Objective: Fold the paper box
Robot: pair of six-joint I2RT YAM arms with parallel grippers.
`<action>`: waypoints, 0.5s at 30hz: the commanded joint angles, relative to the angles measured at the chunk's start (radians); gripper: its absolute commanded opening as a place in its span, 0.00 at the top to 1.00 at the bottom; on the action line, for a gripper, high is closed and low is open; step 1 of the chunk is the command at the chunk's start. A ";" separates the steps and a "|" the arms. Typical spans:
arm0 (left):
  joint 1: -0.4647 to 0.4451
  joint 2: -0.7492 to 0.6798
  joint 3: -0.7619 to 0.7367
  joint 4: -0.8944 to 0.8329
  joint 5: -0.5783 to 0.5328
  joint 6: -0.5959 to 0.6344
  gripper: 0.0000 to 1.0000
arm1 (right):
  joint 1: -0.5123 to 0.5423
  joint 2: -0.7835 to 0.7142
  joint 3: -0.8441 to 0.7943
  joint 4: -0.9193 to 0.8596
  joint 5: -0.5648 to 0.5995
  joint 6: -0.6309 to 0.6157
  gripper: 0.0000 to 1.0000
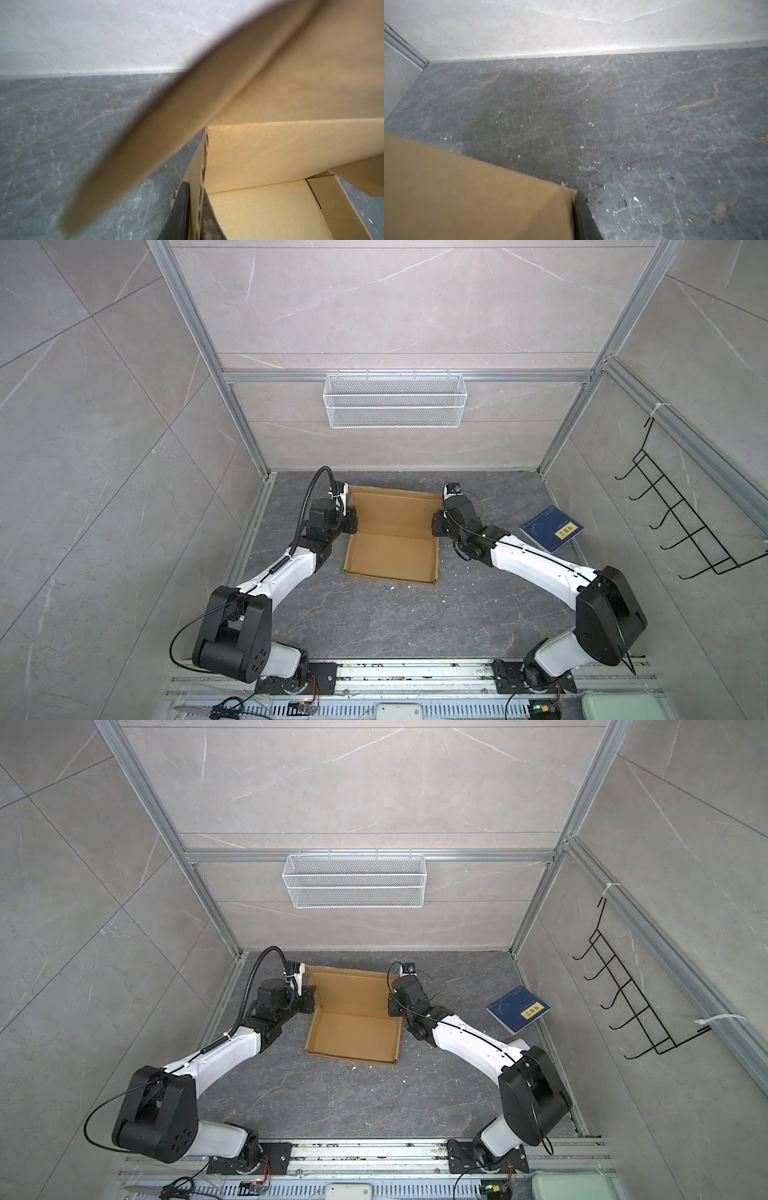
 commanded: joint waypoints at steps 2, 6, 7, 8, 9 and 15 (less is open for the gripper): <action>-0.009 0.036 0.030 0.158 0.023 -0.046 0.90 | 0.009 0.049 0.034 0.084 0.003 -0.025 0.84; -0.009 0.054 -0.027 0.231 0.027 -0.090 0.90 | 0.010 0.056 -0.026 0.162 0.026 0.028 0.83; -0.009 0.058 -0.040 0.244 0.031 -0.098 0.90 | 0.010 0.055 -0.040 0.174 0.027 0.040 0.83; -0.009 0.060 -0.053 0.257 0.035 -0.106 0.90 | 0.009 0.053 -0.057 0.191 0.027 0.051 0.83; -0.009 0.063 -0.063 0.265 0.037 -0.116 0.90 | 0.010 0.052 -0.072 0.205 0.030 0.062 0.83; -0.013 0.060 -0.115 0.293 0.046 -0.142 0.90 | 0.011 0.047 -0.125 0.220 0.038 0.129 0.82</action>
